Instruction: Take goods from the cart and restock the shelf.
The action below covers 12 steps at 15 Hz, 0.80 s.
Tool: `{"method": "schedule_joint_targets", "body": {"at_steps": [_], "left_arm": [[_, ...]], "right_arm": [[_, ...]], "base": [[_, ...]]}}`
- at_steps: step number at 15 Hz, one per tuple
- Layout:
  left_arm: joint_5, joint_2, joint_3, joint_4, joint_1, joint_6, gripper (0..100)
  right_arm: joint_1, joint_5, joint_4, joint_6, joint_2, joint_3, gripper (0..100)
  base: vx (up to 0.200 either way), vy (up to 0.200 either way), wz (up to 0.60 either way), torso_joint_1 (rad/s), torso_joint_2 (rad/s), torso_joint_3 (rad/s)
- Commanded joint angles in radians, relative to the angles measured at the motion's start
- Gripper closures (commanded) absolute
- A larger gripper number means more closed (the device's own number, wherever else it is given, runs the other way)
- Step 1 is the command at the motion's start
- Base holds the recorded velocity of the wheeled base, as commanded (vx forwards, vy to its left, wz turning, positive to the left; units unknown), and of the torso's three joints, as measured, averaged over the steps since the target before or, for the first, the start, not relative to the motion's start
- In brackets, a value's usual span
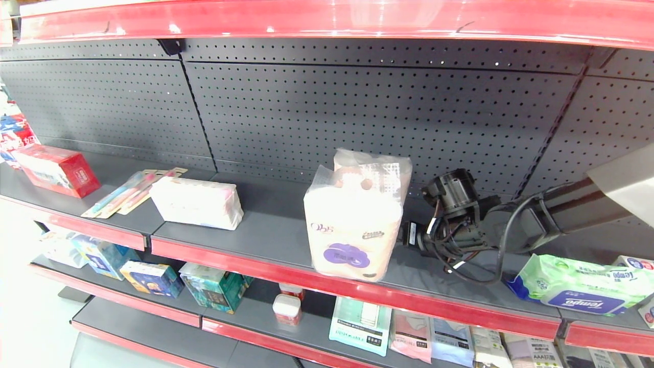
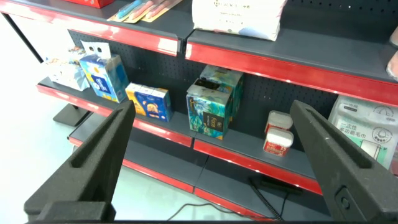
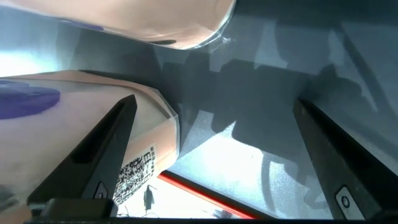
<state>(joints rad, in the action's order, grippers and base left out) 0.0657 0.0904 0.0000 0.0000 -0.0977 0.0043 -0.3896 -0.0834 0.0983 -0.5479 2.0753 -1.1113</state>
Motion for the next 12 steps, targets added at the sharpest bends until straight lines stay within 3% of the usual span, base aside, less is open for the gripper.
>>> {"method": "schedule_joint_targets", "body": {"at_steps": [1,12], "left_arm": [[0.000,0.002,0.000,0.000,-0.001,0.000,0],[0.000,0.002,0.000,0.000,-0.001,0.000,0]], "right_arm": [[0.001,-0.001,0.000,0.000,0.005,0.001,0],[0.000,-0.001,0.000,-0.001,0.003,0.018,0]], "base": [[0.000,0.000,0.00,0.000,0.00,0.000],[0.000,0.000,0.00,0.000,0.00,0.000]]}}
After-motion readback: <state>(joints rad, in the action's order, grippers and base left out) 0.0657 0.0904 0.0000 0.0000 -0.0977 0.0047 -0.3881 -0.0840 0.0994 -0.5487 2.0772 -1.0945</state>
